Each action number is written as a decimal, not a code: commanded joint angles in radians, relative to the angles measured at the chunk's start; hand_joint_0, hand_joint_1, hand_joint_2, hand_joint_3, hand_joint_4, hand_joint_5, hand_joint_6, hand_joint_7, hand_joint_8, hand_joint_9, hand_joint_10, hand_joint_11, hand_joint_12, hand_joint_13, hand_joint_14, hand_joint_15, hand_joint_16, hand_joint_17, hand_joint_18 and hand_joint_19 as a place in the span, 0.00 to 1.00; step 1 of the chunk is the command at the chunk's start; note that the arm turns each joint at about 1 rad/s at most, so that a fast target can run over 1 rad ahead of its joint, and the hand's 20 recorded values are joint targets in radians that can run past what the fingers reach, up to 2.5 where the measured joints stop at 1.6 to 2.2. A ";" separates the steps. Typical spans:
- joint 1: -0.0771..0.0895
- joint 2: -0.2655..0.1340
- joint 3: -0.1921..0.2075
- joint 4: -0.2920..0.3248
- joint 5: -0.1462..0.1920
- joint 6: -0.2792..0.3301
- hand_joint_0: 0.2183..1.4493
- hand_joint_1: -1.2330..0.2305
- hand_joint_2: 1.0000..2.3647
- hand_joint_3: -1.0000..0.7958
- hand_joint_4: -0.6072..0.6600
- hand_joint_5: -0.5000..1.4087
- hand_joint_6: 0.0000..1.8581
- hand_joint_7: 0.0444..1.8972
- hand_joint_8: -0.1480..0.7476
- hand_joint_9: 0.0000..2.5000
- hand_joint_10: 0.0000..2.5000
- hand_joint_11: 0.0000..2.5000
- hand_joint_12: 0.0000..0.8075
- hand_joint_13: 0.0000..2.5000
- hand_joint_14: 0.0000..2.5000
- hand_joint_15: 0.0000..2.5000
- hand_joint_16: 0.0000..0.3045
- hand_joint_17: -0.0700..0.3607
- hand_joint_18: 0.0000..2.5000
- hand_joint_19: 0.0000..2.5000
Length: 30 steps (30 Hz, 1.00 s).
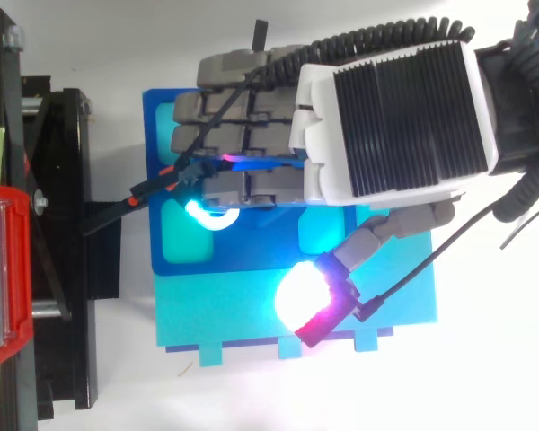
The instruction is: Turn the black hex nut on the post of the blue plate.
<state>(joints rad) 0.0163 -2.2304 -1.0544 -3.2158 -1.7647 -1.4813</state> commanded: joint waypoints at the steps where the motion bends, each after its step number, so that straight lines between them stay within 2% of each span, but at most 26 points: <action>1: -0.002 0.000 0.001 -0.001 -0.001 -0.001 0.21 0.65 0.00 0.28 0.68 0.17 0.27 0.48 0.51 0.16 0.00 0.00 0.51 0.15 0.00 0.02 0.17 0.43 0.10 0.09; 13: -0.007 0.000 0.010 0.001 -0.005 -0.011 0.22 0.65 0.00 0.28 0.68 0.17 0.27 0.49 0.51 0.16 0.00 0.00 0.51 0.15 0.00 0.03 0.17 0.43 0.10 0.08; 18: -0.018 0.000 0.008 0.004 -0.015 -0.019 0.22 0.64 0.00 0.28 0.68 0.17 0.27 0.49 0.51 0.16 0.00 0.00 0.51 0.15 0.00 0.03 0.17 0.43 0.10 0.09; 30: -0.032 0.000 0.008 0.001 -0.033 -0.022 0.22 0.64 0.00 0.28 0.68 0.17 0.27 0.49 0.51 0.16 0.00 0.00 0.51 0.15 0.00 0.03 0.17 0.43 0.10 0.08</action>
<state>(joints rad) -0.0111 -2.2304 -1.0450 -3.2155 -1.7935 -1.5032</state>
